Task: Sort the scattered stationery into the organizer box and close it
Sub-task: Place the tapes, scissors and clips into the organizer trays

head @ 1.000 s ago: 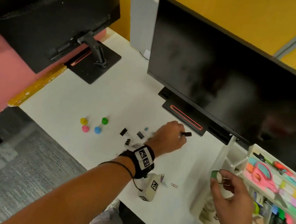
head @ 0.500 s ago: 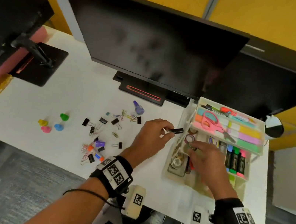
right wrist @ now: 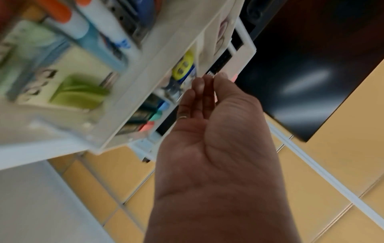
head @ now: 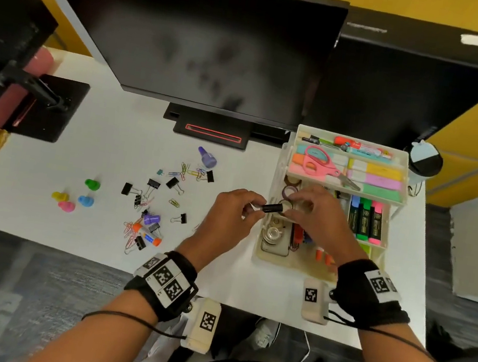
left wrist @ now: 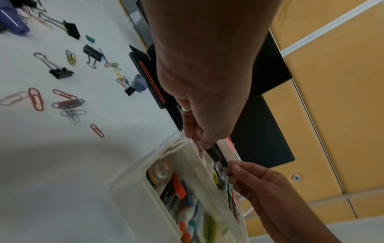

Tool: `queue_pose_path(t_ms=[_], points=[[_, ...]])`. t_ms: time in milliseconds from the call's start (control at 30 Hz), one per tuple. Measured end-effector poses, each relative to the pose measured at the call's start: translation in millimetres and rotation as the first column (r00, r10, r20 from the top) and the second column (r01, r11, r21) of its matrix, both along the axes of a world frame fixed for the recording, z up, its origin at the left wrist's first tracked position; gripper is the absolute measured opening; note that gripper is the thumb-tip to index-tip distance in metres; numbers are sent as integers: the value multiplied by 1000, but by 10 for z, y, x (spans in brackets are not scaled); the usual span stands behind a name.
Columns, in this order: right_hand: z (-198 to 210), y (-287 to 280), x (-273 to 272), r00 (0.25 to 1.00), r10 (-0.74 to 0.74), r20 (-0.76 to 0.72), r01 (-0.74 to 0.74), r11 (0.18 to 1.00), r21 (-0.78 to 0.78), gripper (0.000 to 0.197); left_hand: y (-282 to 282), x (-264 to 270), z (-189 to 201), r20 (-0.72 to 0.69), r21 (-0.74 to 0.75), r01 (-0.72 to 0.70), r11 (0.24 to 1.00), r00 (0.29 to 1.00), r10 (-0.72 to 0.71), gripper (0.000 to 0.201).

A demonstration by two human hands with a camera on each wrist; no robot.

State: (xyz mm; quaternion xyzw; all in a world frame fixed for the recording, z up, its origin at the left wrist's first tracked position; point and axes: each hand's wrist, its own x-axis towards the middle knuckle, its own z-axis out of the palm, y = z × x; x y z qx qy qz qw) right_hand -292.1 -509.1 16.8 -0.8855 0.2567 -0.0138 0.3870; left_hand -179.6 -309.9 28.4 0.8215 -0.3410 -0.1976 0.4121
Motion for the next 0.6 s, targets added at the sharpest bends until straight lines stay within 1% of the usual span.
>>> queue_pose_path(t_ms=[67, 233, 333, 433, 600], points=[[98, -124, -161, 999, -12, 34, 12, 1000, -3, 21, -26, -92, -34, -11, -9, 40, 999, 999, -40, 21], [173, -401, -797, 973, -193, 127, 192, 981, 19, 11, -190, -375, -101, -62, 19, 166, 986, 984, -164, 25], [89, -446, -1171, 954, -279, 107, 279, 960, 19, 13, -331, -532, -138, -69, 82, 240, 967, 970, -234, 28], [-56, -434, -1459, 954, -295, 58, 293, 955, 54, 15, -447, -640, -151, -86, 134, 284, 949, 958, -274, 23], [-252, -439, -1734, 969, -248, -9, 248, 969, 17, 15, -599, -795, -239, -96, 175, 344, 922, 939, -332, 22]])
